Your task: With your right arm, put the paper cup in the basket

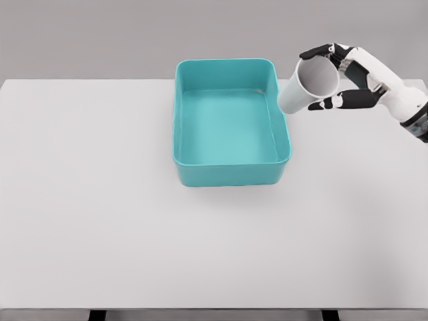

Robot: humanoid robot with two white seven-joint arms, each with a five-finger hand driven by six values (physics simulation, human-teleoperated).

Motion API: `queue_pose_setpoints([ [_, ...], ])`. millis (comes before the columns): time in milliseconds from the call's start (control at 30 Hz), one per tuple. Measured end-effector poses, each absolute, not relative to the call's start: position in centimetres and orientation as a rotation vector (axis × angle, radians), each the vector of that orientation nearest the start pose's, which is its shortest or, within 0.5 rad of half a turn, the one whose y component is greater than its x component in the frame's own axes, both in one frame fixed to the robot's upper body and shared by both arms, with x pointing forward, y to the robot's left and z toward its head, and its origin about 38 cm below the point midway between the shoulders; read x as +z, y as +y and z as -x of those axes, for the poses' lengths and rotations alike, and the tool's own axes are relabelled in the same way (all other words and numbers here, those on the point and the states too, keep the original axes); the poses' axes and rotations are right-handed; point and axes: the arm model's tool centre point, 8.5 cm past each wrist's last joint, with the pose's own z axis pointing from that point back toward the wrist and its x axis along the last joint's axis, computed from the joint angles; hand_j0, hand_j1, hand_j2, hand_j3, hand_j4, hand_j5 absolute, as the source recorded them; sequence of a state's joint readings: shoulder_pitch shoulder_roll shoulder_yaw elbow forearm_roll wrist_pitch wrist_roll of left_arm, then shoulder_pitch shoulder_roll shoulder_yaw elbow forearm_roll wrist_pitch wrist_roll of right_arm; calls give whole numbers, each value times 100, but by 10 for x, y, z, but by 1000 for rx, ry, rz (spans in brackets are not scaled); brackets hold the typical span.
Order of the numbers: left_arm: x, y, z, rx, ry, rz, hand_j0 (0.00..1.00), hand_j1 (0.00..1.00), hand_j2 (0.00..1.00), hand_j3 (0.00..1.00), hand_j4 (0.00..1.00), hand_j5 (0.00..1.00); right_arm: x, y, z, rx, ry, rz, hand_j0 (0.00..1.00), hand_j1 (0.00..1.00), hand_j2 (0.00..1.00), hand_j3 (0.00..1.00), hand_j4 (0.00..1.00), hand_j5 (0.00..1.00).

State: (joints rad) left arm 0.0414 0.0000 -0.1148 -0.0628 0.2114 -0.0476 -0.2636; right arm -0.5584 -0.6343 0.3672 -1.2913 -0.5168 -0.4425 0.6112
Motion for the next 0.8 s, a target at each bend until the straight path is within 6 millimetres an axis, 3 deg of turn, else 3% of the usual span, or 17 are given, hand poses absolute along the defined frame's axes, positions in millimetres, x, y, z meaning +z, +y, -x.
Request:
queue_pose_setpoints([
  [500, -262, 248, -2, 84, -84, 182, 100, 100, 100, 100, 100, 100, 228, -270, -486, 1007, -1893, -300, 66, 66, 66, 66, 66, 66],
  [800, -262, 247, -2, 84, -84, 182, 100, 100, 100, 100, 100, 100, 213, -227, -507, 1123, -1820, -227, 66, 66, 66, 66, 66, 66],
])
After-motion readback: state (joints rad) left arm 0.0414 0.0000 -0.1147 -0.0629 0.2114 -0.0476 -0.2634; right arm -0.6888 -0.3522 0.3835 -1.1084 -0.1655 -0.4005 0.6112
